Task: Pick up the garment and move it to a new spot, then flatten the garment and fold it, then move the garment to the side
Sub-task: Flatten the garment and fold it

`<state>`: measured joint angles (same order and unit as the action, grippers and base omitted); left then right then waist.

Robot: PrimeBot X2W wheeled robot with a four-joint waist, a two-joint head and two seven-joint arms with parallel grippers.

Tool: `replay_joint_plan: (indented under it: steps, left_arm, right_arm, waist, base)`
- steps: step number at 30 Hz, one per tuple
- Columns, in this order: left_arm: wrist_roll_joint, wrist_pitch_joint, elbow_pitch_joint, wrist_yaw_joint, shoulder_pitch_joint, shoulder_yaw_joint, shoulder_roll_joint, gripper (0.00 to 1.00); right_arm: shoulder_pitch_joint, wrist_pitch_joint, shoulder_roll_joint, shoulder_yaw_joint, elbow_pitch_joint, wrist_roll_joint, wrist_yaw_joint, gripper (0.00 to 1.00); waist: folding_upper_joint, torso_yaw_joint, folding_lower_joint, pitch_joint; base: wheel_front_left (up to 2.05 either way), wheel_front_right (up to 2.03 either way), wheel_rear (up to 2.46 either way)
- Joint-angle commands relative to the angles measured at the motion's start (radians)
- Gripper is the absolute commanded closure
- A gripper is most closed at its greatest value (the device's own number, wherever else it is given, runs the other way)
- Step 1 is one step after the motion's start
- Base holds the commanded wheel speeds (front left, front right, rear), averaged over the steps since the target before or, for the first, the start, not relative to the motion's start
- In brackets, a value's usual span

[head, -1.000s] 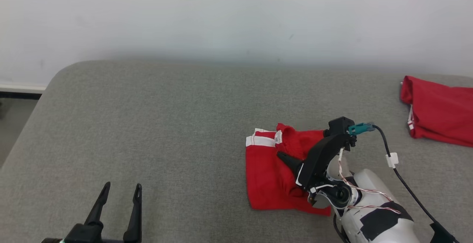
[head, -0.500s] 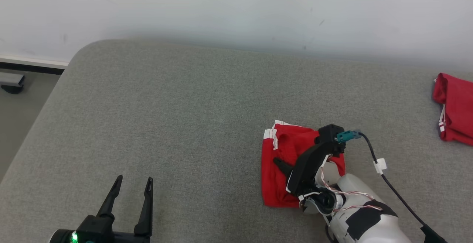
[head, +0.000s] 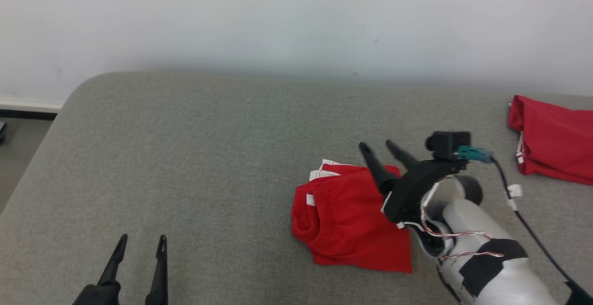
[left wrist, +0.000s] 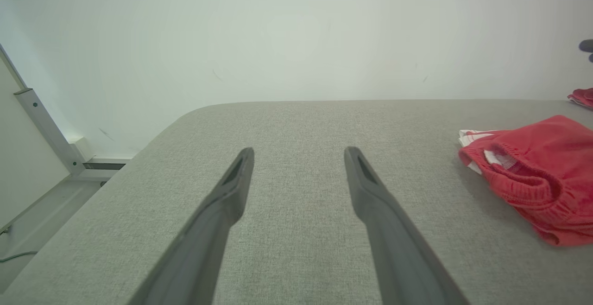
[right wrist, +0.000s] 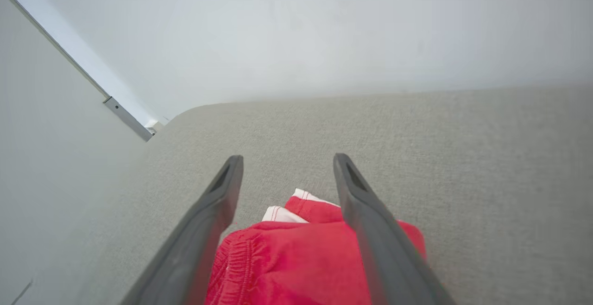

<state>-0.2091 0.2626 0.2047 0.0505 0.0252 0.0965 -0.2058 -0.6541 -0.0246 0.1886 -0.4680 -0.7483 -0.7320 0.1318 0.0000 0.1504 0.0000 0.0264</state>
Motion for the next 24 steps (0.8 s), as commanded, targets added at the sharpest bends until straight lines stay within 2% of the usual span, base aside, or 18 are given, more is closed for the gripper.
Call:
replay_joint_plan:
  steps: [1,5,11,17,24]
  left_arm:
    - [0.014,0.002,-0.004,-0.006,-0.015,-0.003,-0.007,0.0]
    - [0.013,0.002,-0.014,-0.013,-0.036,-0.018,-0.019,0.0]
    - [0.007,0.002,-0.032,-0.028,-0.055,-0.037,-0.037,0.0]
    - [0.002,-0.003,-0.05,-0.048,-0.07,-0.049,-0.045,0.0]
    - [-0.002,-0.006,-0.062,-0.059,-0.081,-0.045,-0.046,0.0]
  right_arm:
    - [0.016,0.022,0.011,-0.001,0.015,0.013,-0.002,0.0]
    - [0.056,0.133,0.085,0.024,0.091,0.057,-0.002,0.0]
    - [0.153,0.248,0.142,0.111,0.2,0.15,-0.002,0.0]
    - [0.298,0.281,0.116,0.249,0.331,0.25,-0.002,0.0]
    - [0.475,0.289,0.035,0.378,0.477,0.351,-0.002,0.0]
  waist:
    - [0.0,-0.028,0.0,-0.02]
    - [0.0,-0.059,0.0,-0.036]
    - [0.0,-0.103,0.0,-0.045]
    - [0.0,-0.136,0.0,-0.049]
    - [0.0,-0.161,0.0,-0.057]
  base:
    - [0.0,0.0,0.0]
    - [0.0,0.0,0.0]
    - [0.0,0.0,0.0]
    - [0.0,0.0,0.0]
    - [0.0,0.0,0.0]
